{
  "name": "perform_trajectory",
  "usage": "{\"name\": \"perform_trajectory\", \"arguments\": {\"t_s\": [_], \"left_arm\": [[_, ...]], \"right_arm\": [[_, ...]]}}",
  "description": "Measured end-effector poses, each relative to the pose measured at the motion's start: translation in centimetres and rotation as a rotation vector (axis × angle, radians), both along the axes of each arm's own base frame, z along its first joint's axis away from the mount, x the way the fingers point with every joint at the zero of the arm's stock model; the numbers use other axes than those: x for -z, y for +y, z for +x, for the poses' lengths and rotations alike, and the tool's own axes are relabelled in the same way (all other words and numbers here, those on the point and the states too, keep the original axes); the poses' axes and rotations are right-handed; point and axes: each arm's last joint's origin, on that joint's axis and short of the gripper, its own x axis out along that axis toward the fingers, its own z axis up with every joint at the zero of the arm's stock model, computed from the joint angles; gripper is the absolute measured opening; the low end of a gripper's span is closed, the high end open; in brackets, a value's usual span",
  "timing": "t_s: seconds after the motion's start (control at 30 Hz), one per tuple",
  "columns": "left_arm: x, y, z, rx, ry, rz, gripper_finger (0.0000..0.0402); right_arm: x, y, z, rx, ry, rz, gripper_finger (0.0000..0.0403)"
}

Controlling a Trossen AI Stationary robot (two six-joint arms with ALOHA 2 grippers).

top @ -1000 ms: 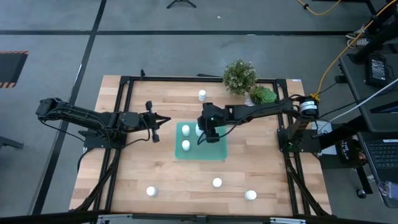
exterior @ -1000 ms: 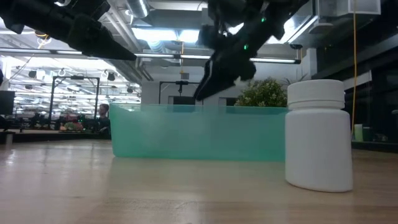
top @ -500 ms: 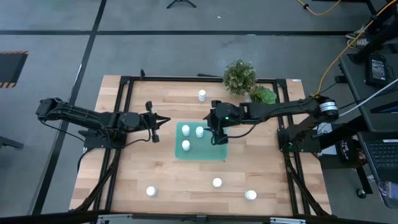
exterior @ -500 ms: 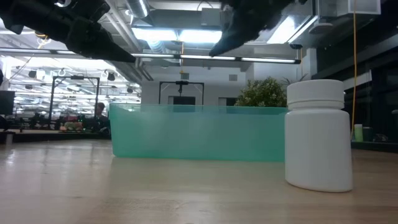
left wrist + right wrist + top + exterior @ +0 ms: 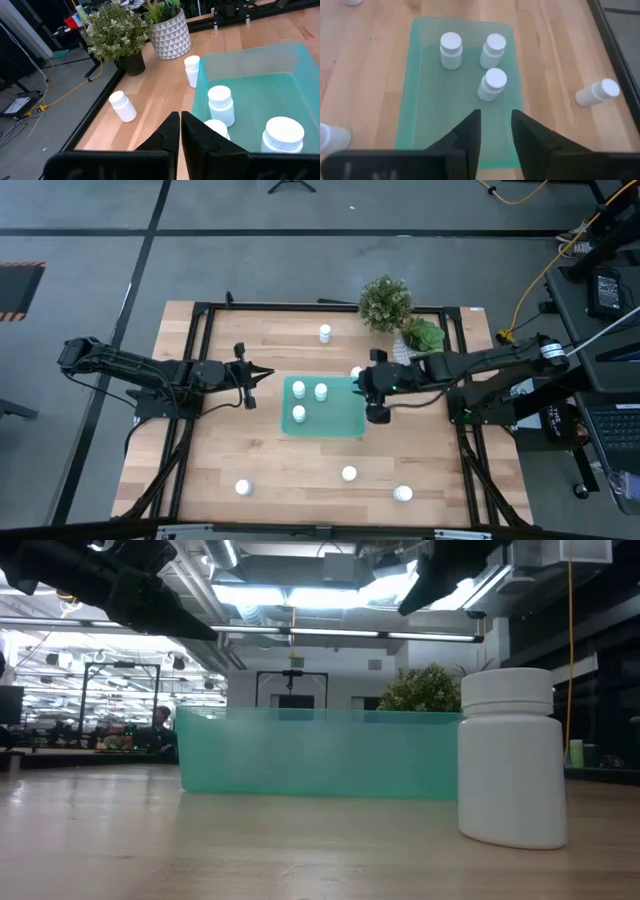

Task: Pick and place pill bottles into a basket
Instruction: Put the white pill bottle into the blue bin

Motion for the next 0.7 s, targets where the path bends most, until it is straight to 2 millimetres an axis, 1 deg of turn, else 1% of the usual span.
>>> {"name": "perform_trajectory", "arguments": {"t_s": [0.33, 0.43, 0.6, 0.7], "left_arm": [[0.0, 0.0, 0.0, -0.003, -0.004, -0.009, 0.0022], [0.0, 0.0, 0.0, -0.003, -0.004, -0.009, 0.0021], [0.0, 0.0, 0.0, -0.003, -0.004, -0.009, 0.0021], [0.0, 0.0, 0.0, -0.003, -0.004, -0.009, 0.0024]], "right_arm": [[1.2, 3.6, -1.1, -0.041, 0.006, 0.067, 0.0045], [1.1, 4.5, -1.3, -0.062, 0.0, 0.08, 0.003], [1.1, 5.3, -1.7, -0.045, -0.017, 0.041, 0.0007], [1.1, 5.6, -1.8, -0.06, -0.018, 0.01, 0.0004]]}}
